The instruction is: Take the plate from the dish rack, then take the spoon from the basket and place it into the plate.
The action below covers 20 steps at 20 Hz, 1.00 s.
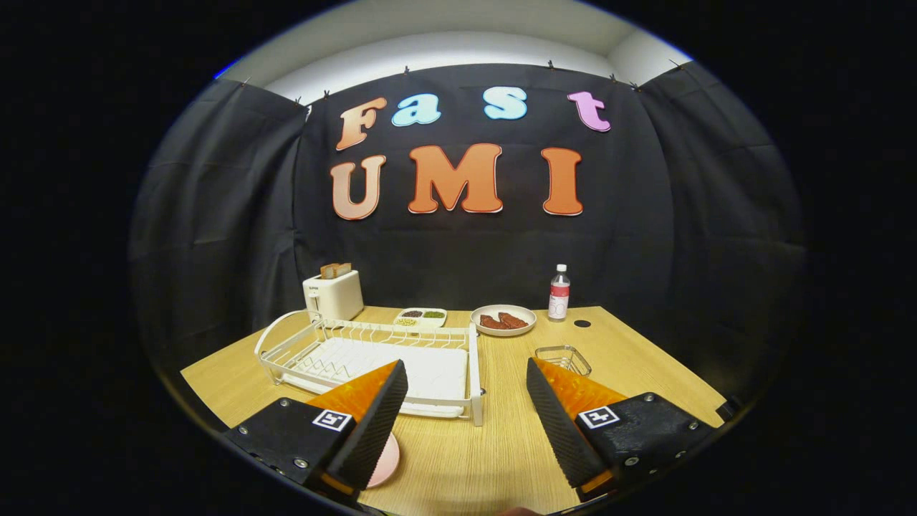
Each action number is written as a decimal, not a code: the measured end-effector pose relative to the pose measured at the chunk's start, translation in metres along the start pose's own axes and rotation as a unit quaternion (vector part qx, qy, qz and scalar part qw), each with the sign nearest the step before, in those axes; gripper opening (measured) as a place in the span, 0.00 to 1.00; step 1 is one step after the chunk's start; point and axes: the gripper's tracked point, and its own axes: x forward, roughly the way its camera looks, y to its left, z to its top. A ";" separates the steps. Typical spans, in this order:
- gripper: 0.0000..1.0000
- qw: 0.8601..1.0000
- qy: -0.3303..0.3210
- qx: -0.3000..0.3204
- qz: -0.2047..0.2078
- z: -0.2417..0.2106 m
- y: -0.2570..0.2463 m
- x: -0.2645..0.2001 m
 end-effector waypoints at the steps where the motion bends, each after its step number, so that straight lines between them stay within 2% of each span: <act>1: 0.99 1.000 0.000 -0.003 -0.003 0.000 -0.001 0.000; 9: 0.99 1.000 0.005 -0.007 -0.018 -0.006 -0.015 0.008; 13: 0.99 0.999 0.000 0.038 -0.016 -0.003 -0.025 0.012; 20: 0.99 0.999 -0.022 -0.027 -0.021 0.007 -0.028 0.021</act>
